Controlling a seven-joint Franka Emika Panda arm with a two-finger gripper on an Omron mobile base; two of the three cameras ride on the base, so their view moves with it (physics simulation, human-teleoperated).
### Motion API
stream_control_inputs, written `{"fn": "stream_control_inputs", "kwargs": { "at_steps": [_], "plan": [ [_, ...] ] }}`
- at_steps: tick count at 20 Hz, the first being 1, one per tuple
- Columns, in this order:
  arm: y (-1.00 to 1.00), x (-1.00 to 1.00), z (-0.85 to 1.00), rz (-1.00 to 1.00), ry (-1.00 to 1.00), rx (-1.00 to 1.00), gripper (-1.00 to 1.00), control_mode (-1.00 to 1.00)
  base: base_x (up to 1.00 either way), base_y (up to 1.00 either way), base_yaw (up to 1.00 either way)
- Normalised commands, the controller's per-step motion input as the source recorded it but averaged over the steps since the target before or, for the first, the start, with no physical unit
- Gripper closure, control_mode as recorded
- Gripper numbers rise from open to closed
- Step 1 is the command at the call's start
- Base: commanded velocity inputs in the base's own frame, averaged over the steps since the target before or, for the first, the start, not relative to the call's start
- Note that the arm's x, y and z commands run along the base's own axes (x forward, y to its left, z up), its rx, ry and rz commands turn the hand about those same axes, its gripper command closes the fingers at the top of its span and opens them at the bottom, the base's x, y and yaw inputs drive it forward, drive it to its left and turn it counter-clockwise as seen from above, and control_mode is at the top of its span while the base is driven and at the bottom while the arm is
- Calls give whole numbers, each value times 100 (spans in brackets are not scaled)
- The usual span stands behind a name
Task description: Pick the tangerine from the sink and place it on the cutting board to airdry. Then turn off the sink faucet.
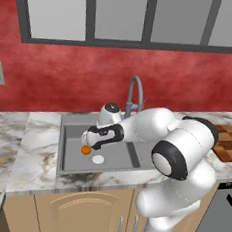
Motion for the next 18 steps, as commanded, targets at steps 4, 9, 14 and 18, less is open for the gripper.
{"fn": "stream_control_inputs", "kwargs": {
  "at_steps": [4,9,14,18],
  "plan": [
    [8,9,-14,0,0,0,-100,-100,0,0,0],
    [9,14,-14,-1,1,0,-100,-100,0,0,0],
    [2,16,-14,-2,2,0,-100,-100,0,0,0],
    [2,15,-15,-2,2,0,-100,-100,0,0,0]
  ]
}}
